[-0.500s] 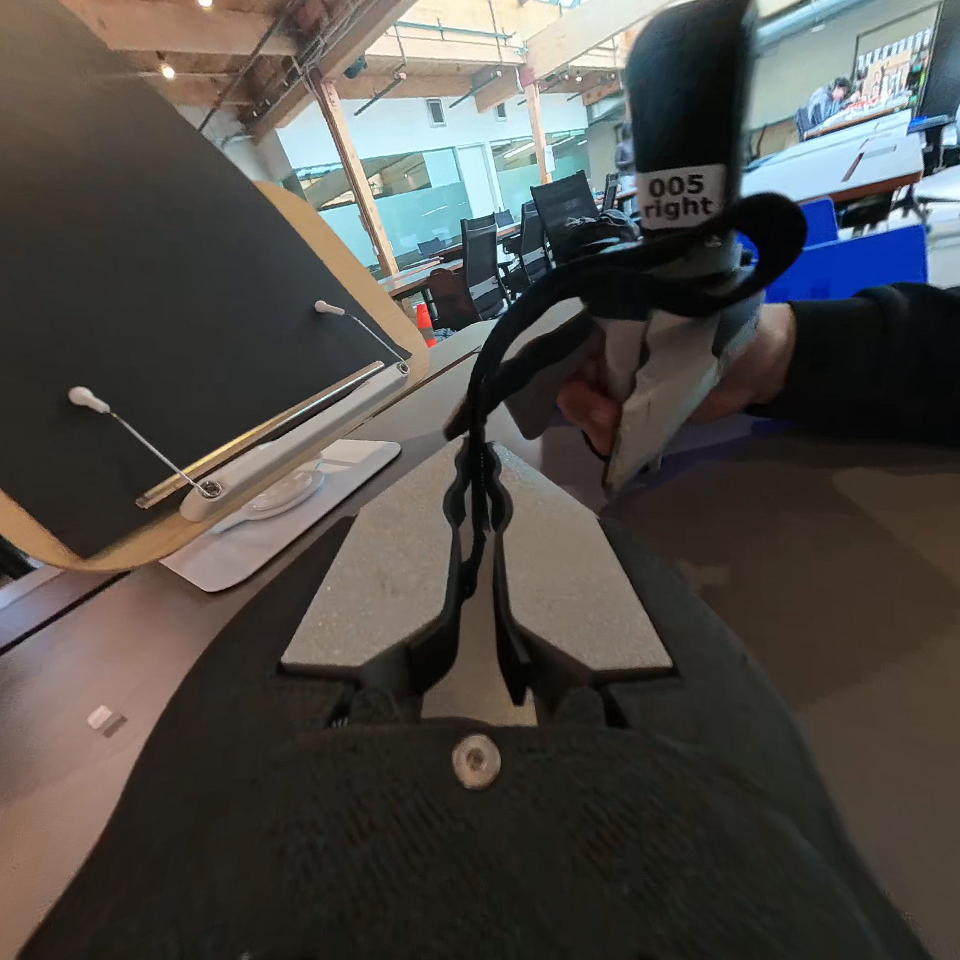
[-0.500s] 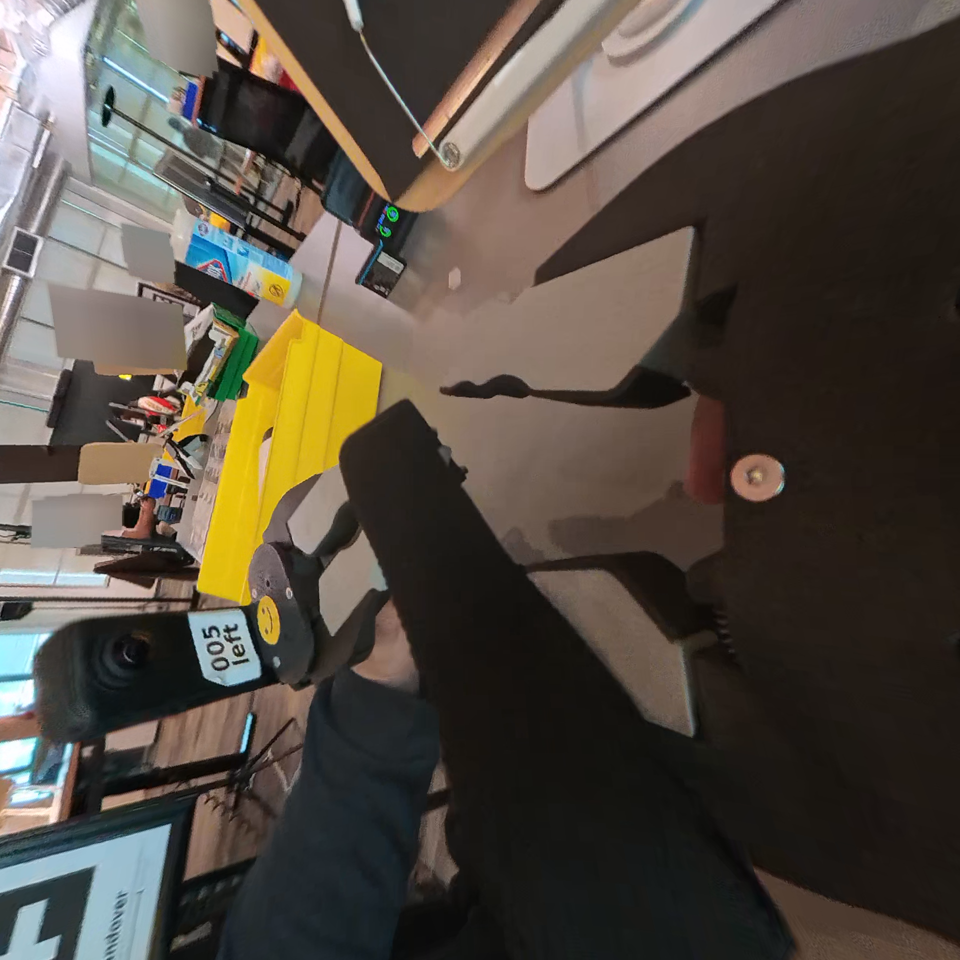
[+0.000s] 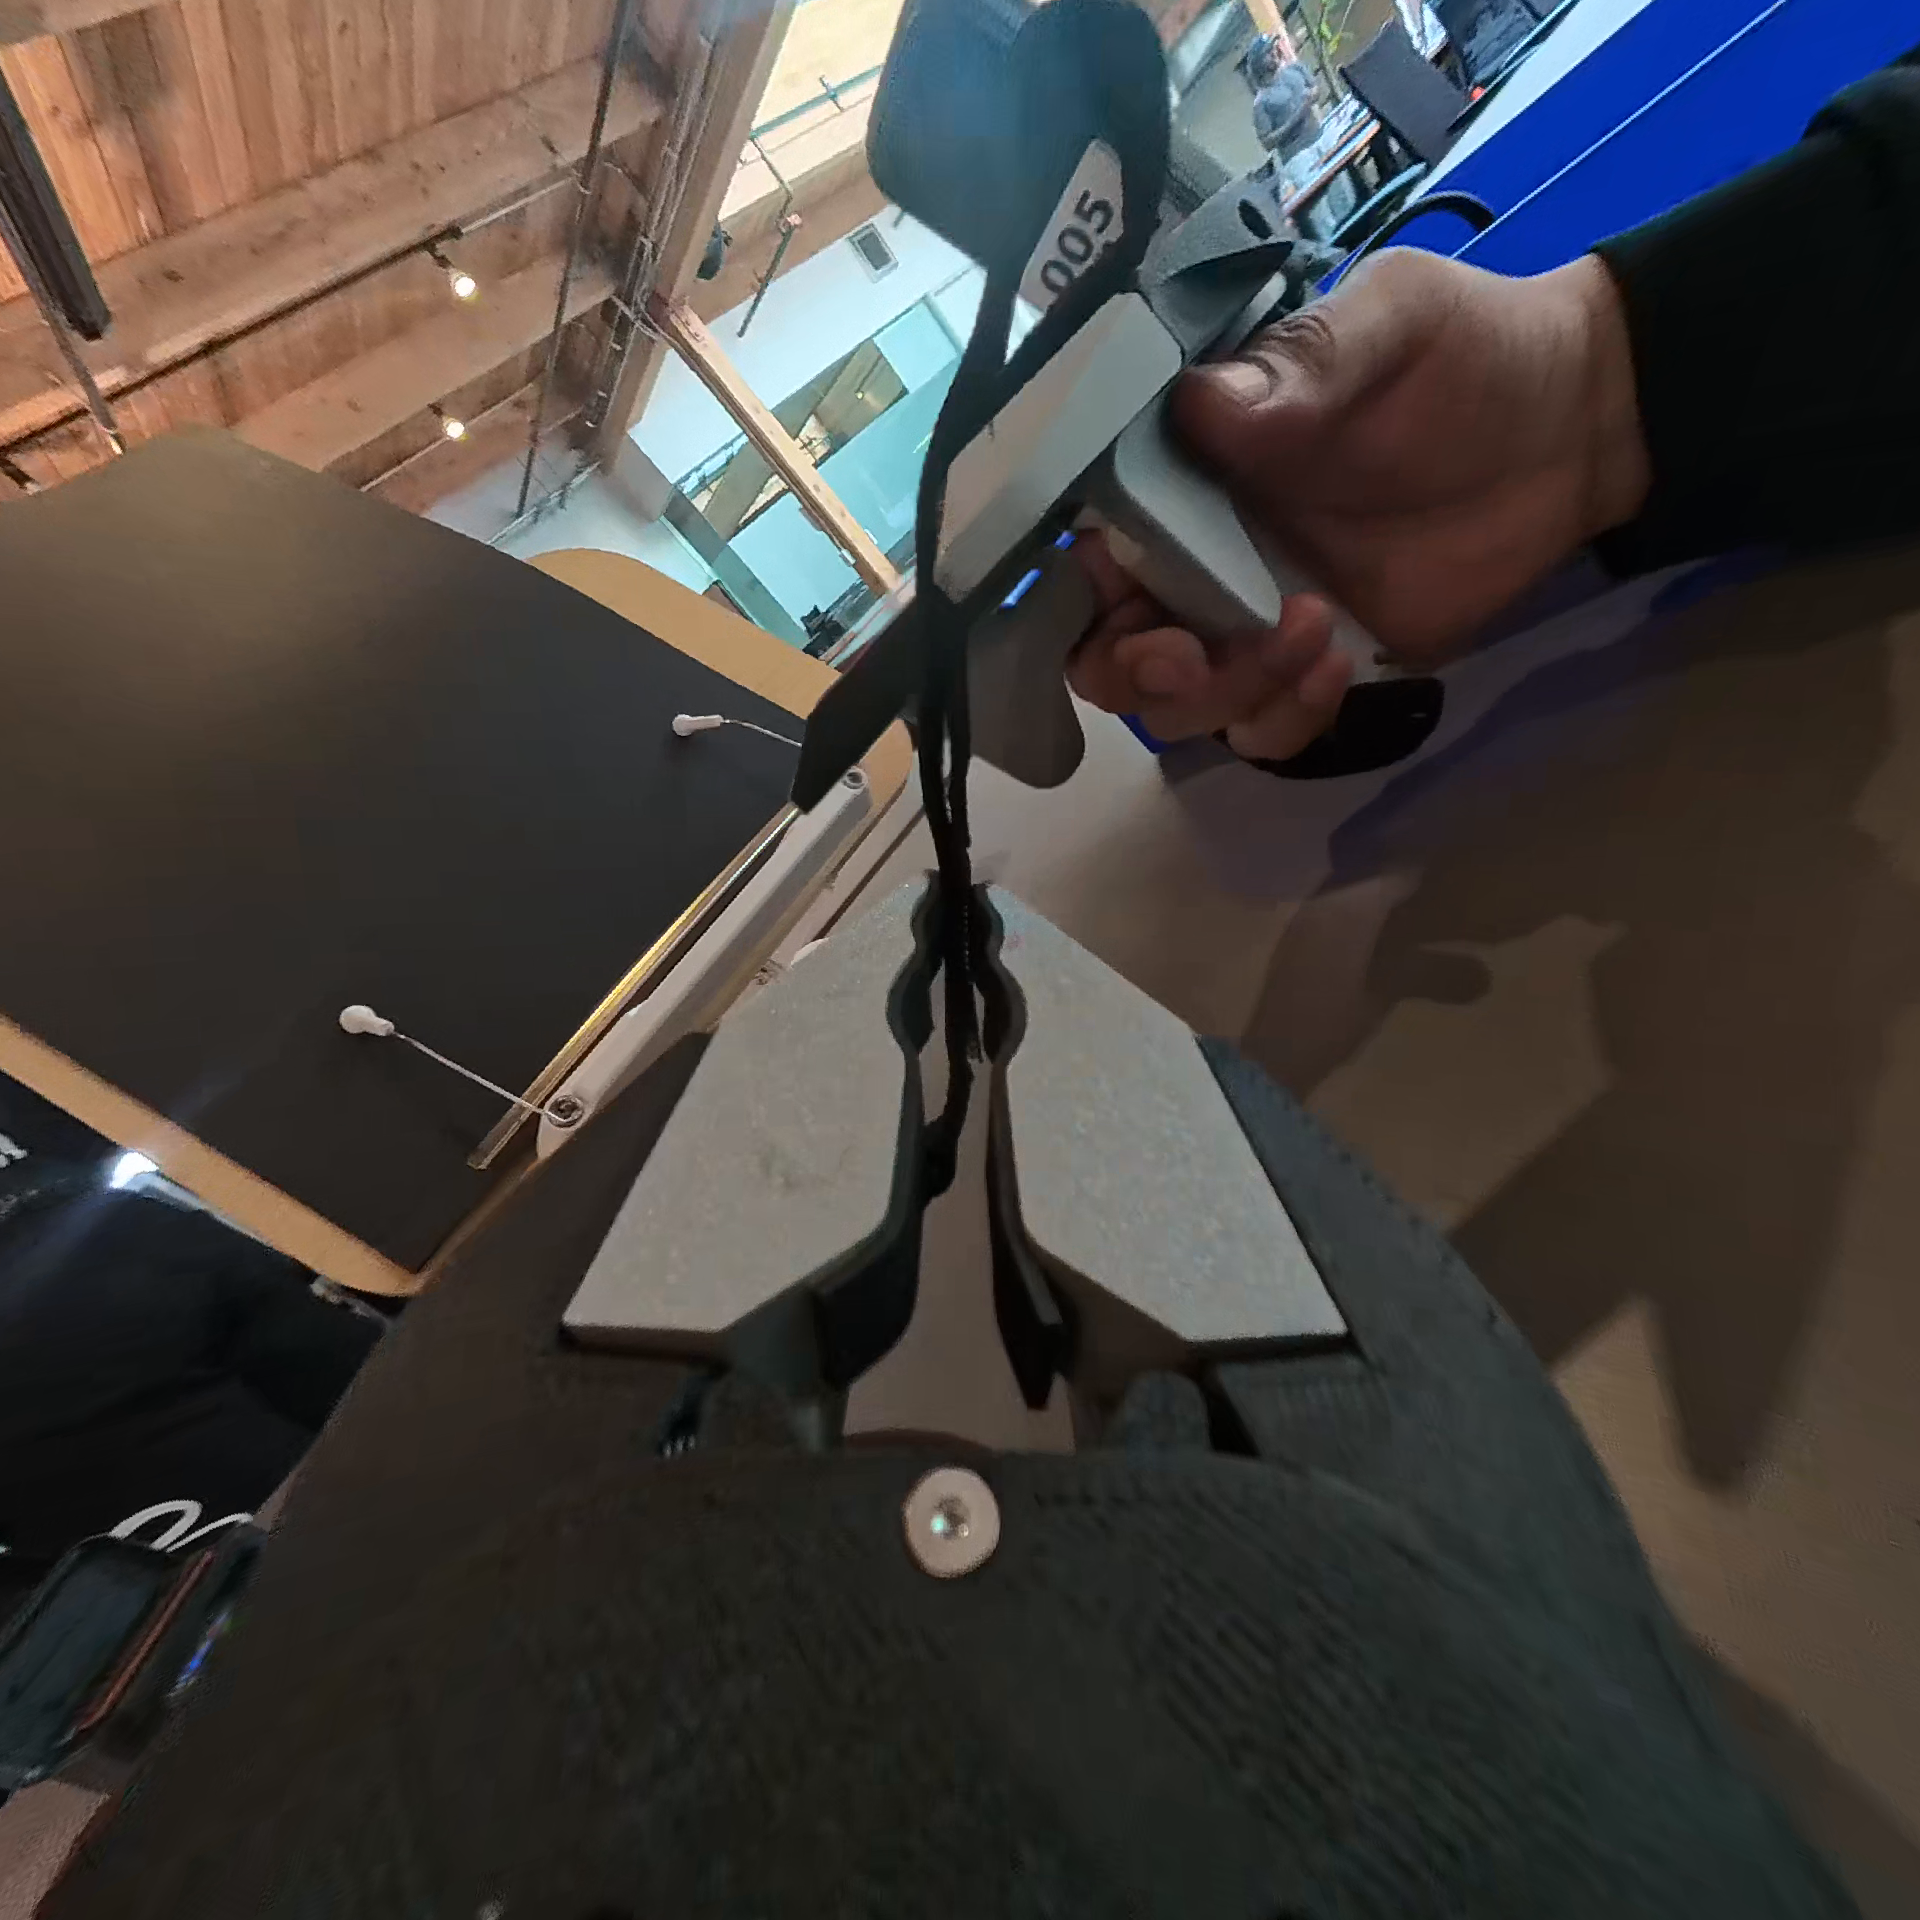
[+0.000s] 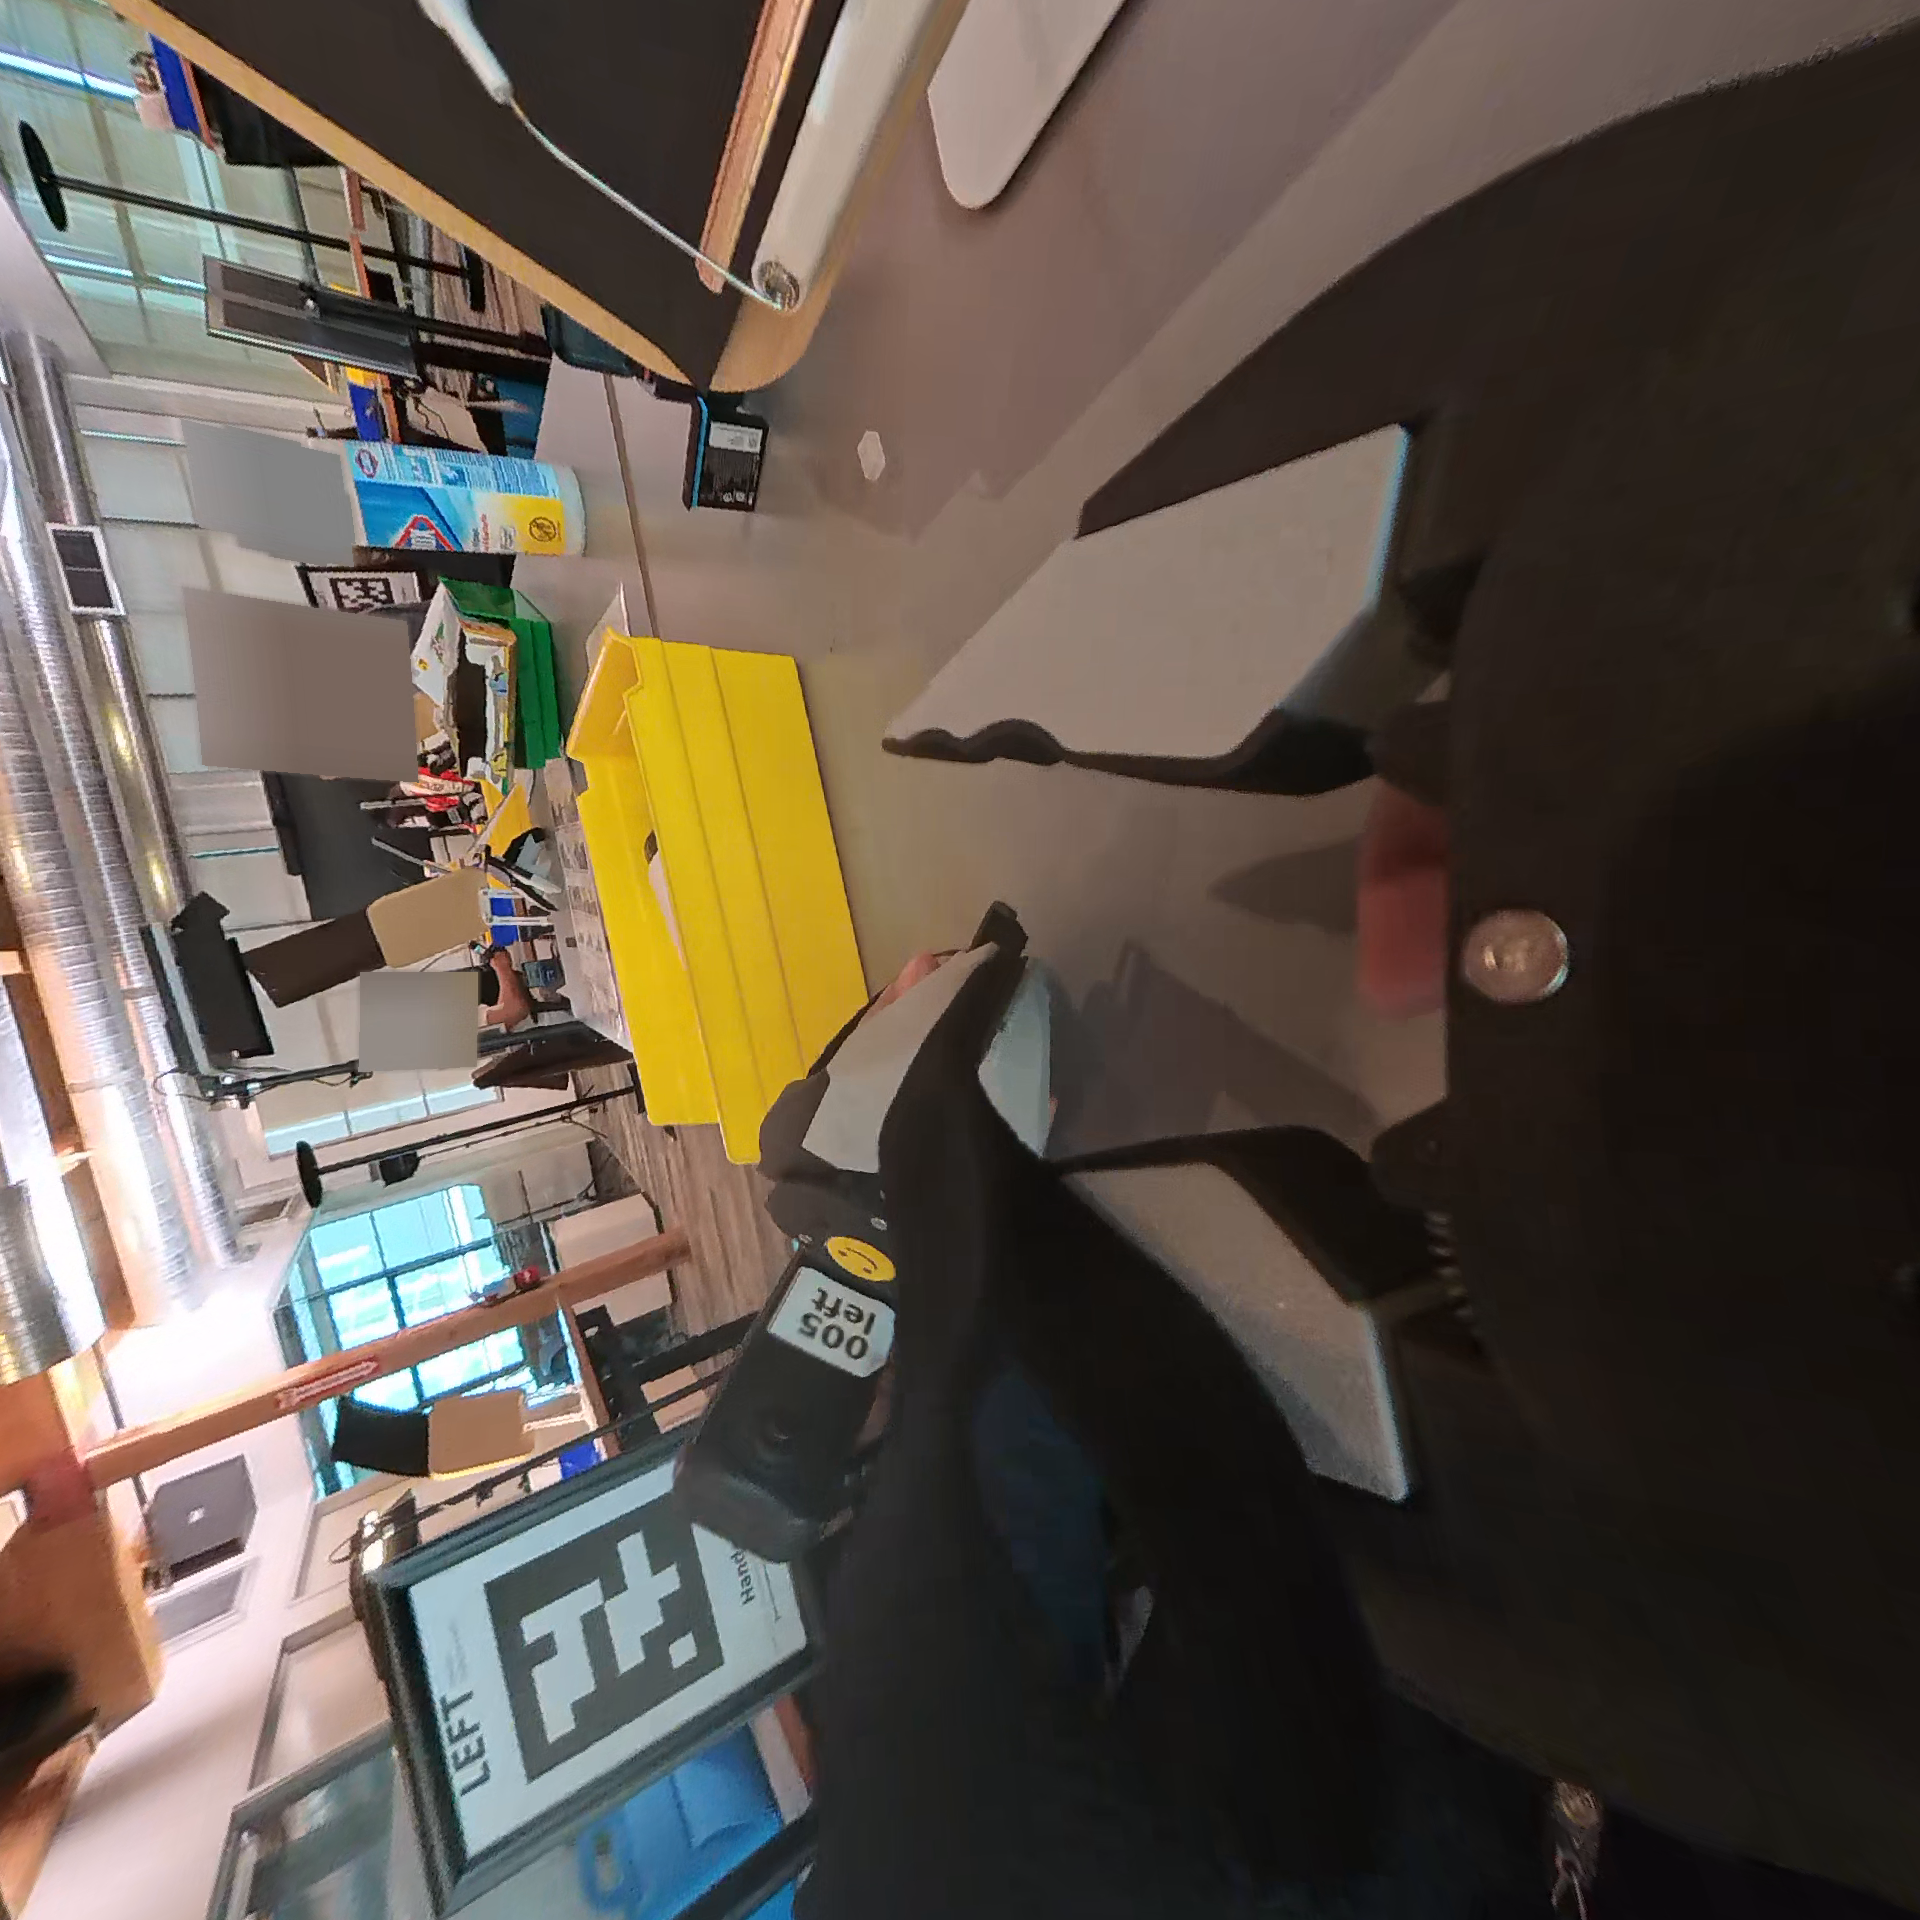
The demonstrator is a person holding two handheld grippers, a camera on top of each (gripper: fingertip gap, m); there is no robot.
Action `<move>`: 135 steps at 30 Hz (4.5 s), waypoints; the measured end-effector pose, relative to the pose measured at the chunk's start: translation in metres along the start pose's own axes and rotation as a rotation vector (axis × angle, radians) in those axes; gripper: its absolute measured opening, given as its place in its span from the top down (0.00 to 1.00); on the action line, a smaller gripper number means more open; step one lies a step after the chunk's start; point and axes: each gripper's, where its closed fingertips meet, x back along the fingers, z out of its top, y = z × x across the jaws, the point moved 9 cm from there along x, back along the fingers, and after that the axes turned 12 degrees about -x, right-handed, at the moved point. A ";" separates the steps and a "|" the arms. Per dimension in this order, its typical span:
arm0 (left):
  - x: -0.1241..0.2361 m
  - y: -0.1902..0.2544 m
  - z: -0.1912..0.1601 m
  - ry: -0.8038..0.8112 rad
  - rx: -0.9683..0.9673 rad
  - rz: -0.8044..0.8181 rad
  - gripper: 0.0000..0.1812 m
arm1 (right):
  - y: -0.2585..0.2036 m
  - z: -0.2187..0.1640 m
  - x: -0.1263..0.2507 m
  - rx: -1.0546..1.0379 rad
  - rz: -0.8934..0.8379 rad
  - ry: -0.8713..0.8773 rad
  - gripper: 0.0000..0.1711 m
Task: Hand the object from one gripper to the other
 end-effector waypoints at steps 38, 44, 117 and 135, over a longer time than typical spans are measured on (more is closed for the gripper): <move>0.013 -0.010 0.003 0.032 0.250 0.062 0.90 | -0.021 0.019 0.010 0.319 -0.107 0.228 0.99; 0.015 -0.019 -0.003 0.026 0.329 0.119 0.83 | -0.012 0.027 0.023 0.409 -0.381 0.277 1.00; 0.009 0.002 0.002 -0.081 0.075 0.069 0.81 | -0.005 -0.016 -0.013 1.301 -0.848 -0.266 0.98; 0.006 -0.005 -0.009 -0.216 0.074 0.122 0.75 | -0.021 -0.003 -0.009 1.018 -0.679 -0.015 0.99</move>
